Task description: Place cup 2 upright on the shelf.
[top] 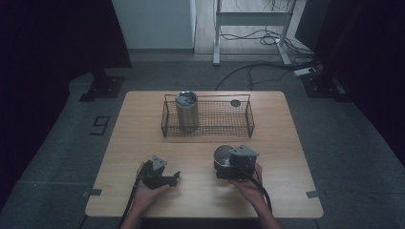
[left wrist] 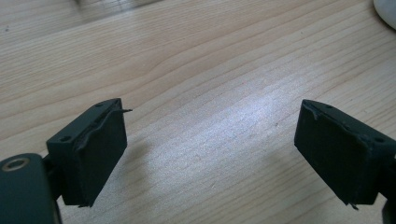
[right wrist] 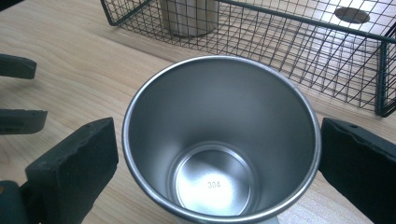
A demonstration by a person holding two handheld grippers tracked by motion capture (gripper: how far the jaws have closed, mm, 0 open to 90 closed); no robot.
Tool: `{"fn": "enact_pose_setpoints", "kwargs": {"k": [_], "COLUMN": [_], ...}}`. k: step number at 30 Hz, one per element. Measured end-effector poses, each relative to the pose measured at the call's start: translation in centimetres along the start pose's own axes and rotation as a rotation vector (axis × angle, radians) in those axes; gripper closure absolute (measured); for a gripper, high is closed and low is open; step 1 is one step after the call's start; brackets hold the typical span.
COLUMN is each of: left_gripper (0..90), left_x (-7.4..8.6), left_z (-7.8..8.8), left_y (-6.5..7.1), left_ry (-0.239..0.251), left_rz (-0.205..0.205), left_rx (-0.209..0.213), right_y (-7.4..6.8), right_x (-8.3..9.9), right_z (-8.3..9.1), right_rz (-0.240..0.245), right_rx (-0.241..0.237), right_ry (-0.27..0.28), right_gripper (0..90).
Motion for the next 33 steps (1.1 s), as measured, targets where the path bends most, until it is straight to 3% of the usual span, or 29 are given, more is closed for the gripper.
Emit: {"fn": "enact_pose_setpoints", "kwargs": {"k": [15,17,22,23,25,33], "left_gripper": [9.7,9.7,13.6,14.0,13.8,14.1], "left_x": [0.2,0.2,0.2,0.0,-0.1,0.0], "left_z": [-0.2,-0.2,-0.1,0.0,0.1,0.1], "left_y": [-0.2,-0.2,-0.3,-0.1,-0.1,-0.3], "left_ry": [-0.012,-0.011,-0.007,-0.003,0.005,0.006], "left_rz": [-0.001,-0.001,0.017,0.038,0.046,0.044], "left_rx": [0.001,0.001,-0.001,0.027,0.032,0.016], "right_y": [0.3,0.2,0.1,0.1,0.2,0.5], "right_x": [1.4,1.4,1.4,1.4,1.4,1.4], "right_z": [-1.9,-2.0,-1.9,-1.9,-1.9,-1.9], "right_rz": [0.035,0.040,0.052,0.054,0.057,0.064], "right_rx": [0.015,0.008,0.006,0.003,0.001,0.021], "right_ry": [-0.078,-0.067,-0.054,-0.052,-0.049,-0.038], "right_gripper": [1.1,5.7,7.0,7.1,7.1,7.2]}}
Point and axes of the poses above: each handheld gripper's, and its own axes: z roughly backward along the jaws, x roughly out of its underside, y roughly to its right, the point moved 8 cm from there along -z, roughly forward along the jaws, and after that the axes turned 5 degrees about z, right-handed, at the moved point
